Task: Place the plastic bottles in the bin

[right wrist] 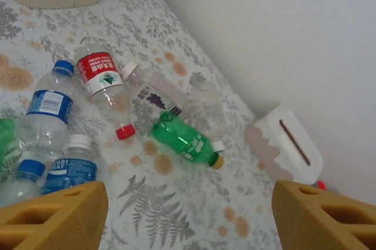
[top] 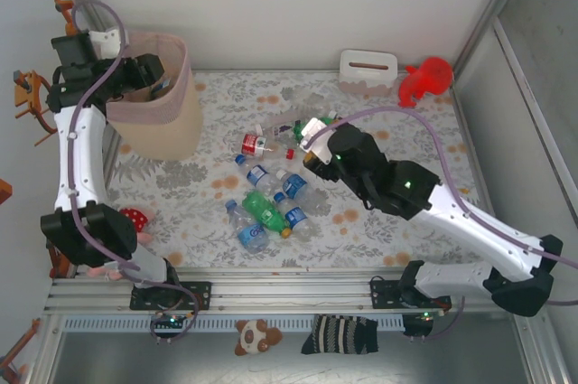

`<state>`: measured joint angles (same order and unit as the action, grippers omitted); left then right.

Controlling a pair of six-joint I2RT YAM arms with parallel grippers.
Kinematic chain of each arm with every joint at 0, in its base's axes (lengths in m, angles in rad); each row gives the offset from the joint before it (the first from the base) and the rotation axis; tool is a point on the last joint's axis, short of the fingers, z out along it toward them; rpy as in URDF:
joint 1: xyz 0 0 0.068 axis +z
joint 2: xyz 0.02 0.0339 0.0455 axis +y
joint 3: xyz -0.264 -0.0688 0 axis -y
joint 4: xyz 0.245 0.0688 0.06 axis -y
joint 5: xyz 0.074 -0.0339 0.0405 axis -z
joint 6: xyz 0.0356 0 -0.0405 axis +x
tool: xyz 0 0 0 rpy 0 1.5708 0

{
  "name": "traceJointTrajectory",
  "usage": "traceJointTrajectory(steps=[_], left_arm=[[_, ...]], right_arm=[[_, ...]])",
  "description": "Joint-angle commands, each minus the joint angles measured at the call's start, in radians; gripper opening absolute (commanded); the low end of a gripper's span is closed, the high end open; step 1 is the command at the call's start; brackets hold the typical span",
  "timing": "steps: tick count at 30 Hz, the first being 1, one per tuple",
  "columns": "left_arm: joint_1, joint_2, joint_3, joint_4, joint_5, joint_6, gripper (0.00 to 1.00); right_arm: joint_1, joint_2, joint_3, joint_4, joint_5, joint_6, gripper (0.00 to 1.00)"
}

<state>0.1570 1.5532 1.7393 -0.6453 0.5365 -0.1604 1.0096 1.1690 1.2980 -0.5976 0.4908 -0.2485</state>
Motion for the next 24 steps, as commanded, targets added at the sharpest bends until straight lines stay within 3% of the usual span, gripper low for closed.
traceJointTrajectory(steps=[1, 5, 10, 20, 24], left_arm=[[-0.015, -0.075, -0.004, -0.055, 0.033, 0.003, 0.56], [-0.073, -0.156, -0.069, -0.105, -0.028, 0.016, 0.56], [-0.183, -0.278, -0.207, -0.131, -0.124, -0.01, 0.56], [-0.442, -0.467, -0.533, -0.083, -0.354, -0.263, 0.57], [-0.487, -0.492, -0.652, -0.044, -0.381, -0.355, 0.56]], right_arm=[[-0.021, 0.034, 0.029, -0.039, 0.002, 0.277, 0.71], [-0.038, 0.069, 0.014, -0.046, -0.026, 0.44, 0.68], [-0.051, 0.088, -0.018, -0.045, -0.043, 0.52, 0.67], [-0.074, 0.086, -0.066, -0.046, -0.074, 0.543, 0.67], [-0.084, 0.09, -0.083, -0.047, -0.096, 0.564, 0.66]])
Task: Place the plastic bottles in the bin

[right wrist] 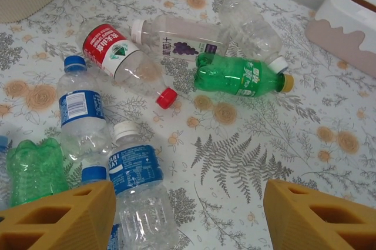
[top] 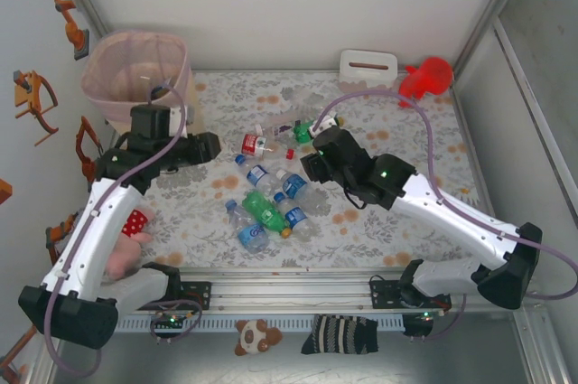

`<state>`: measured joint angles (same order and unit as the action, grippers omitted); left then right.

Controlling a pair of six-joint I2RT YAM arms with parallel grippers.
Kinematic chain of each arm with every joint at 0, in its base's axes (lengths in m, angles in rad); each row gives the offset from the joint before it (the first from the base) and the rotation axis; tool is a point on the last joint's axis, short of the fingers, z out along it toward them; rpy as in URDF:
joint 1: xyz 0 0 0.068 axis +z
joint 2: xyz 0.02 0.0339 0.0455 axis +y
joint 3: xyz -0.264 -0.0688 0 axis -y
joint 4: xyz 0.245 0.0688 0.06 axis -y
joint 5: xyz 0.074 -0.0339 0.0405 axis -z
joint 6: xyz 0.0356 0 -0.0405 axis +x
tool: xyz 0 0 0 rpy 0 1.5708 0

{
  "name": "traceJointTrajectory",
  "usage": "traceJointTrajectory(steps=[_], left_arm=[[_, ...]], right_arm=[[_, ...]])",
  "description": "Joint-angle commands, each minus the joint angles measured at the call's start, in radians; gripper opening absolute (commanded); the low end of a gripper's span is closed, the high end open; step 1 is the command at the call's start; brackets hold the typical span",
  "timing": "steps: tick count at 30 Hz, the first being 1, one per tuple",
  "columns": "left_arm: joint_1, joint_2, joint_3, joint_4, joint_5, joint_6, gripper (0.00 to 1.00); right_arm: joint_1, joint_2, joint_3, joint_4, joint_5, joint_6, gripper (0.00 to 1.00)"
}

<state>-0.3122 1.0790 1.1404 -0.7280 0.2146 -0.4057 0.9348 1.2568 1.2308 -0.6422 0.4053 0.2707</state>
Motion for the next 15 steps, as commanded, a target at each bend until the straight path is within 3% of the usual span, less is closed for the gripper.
traceJointTrajectory(steps=[1, 15], left_arm=[[-0.027, -0.022, -0.087, 0.054, -0.063, -0.138, 0.56], [-0.093, 0.037, -0.458, 0.278, -0.01, -0.522, 0.56]], right_arm=[[-0.01, 0.002, -0.017, -0.002, -0.014, 0.044, 0.66], [-0.025, 0.016, -0.039, -0.01, -0.043, 0.057, 0.66]])
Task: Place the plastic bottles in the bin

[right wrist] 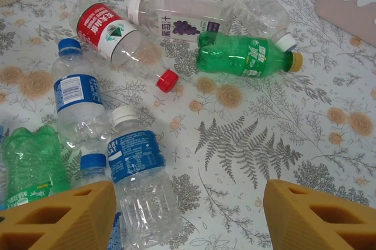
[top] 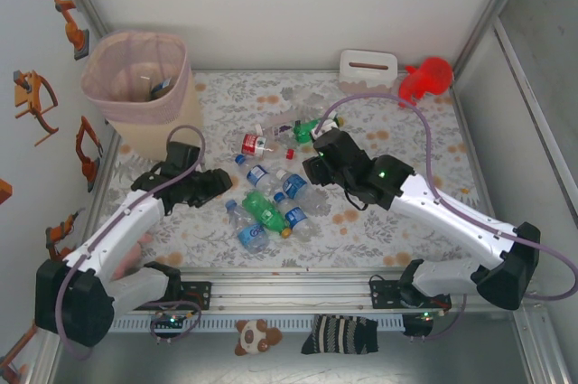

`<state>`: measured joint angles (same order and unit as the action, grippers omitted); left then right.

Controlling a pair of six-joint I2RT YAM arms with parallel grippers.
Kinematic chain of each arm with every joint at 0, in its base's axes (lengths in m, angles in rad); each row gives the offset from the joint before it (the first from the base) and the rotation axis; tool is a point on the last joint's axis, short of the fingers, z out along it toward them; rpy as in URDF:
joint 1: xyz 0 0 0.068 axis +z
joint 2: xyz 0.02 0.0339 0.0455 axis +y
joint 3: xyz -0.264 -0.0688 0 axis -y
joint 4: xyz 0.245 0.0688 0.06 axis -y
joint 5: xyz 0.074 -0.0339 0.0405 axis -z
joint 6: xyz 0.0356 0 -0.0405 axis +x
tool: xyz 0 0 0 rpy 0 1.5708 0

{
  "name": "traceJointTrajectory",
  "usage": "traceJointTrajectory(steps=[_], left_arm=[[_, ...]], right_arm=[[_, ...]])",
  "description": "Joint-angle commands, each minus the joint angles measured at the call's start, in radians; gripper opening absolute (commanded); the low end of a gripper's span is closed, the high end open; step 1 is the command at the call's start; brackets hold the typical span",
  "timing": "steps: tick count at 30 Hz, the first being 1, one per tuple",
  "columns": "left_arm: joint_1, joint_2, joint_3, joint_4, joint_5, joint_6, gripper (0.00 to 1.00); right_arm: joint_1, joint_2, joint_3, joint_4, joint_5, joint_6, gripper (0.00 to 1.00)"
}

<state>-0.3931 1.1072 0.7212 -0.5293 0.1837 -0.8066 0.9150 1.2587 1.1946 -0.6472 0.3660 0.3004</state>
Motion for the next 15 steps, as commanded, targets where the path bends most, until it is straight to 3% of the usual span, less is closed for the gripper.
traceJointTrajectory(steps=[1, 7, 15], left_arm=[[-0.015, 0.014, -0.066, 0.11, 0.029, -0.147, 0.56], [-0.022, 0.046, -0.146, 0.159, 0.05, -0.235, 0.57], [-0.038, 0.059, -0.195, 0.221, 0.086, -0.253, 0.59]], right_arm=[[-0.005, 0.017, -0.001, -0.004, -0.005, 0.026, 0.66], [-0.005, 0.018, -0.007, -0.003, -0.003, 0.029, 0.66], [-0.007, 0.011, -0.029, -0.001, 0.004, 0.034, 0.66]])
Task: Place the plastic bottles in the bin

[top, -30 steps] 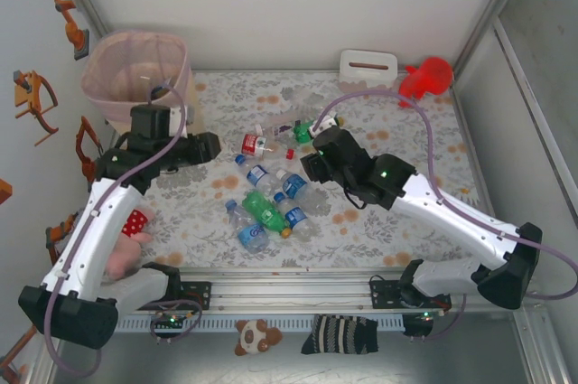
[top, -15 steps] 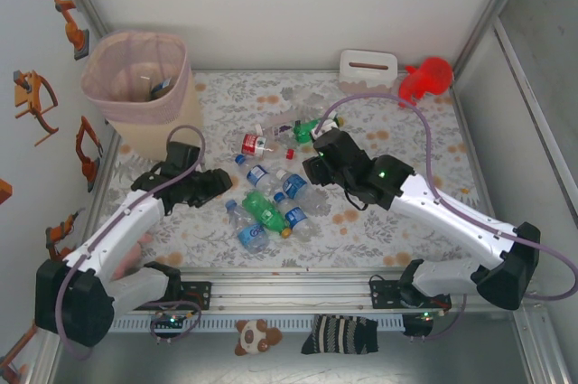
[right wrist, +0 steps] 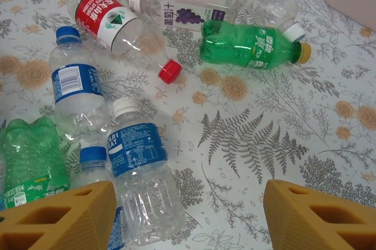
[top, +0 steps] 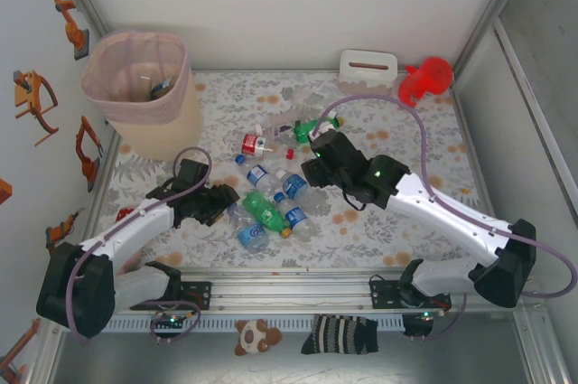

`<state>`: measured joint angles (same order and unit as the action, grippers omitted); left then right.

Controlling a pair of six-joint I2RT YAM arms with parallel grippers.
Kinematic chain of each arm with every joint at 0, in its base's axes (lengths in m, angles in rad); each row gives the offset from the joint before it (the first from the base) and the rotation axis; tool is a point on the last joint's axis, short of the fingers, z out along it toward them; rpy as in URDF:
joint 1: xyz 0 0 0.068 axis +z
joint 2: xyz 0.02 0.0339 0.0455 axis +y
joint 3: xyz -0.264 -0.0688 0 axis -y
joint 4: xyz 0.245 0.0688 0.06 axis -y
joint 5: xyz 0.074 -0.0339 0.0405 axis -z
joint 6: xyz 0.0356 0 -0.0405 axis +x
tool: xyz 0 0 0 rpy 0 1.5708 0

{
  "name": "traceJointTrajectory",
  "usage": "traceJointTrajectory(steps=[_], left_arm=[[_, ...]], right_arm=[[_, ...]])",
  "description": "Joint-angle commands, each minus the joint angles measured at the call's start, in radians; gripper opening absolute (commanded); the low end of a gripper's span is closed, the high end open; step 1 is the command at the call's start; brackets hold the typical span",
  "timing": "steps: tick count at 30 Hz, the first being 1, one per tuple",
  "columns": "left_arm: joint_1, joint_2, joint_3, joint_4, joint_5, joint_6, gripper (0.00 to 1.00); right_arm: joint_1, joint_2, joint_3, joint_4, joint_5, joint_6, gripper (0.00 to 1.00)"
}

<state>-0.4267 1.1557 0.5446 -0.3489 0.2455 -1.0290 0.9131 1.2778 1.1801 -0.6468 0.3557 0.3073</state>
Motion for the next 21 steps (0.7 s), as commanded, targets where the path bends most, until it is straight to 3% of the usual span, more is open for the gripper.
traceJointTrajectory(steps=[1, 14, 21], left_arm=[[-0.004, 0.015, -0.02, 0.045, 0.019, -0.034, 0.59], [-0.004, 0.171, 0.024, 0.146, 0.012, -0.018, 0.51], [-0.004, 0.2, 0.06, 0.129, -0.008, 0.013, 0.37]], right_arm=[[-0.006, -0.008, -0.016, 0.0, 0.014, 0.027, 0.66], [-0.007, -0.025, -0.02, 0.002, 0.023, 0.021, 0.66], [-0.008, -0.05, -0.037, -0.009, 0.043, 0.029, 0.67]])
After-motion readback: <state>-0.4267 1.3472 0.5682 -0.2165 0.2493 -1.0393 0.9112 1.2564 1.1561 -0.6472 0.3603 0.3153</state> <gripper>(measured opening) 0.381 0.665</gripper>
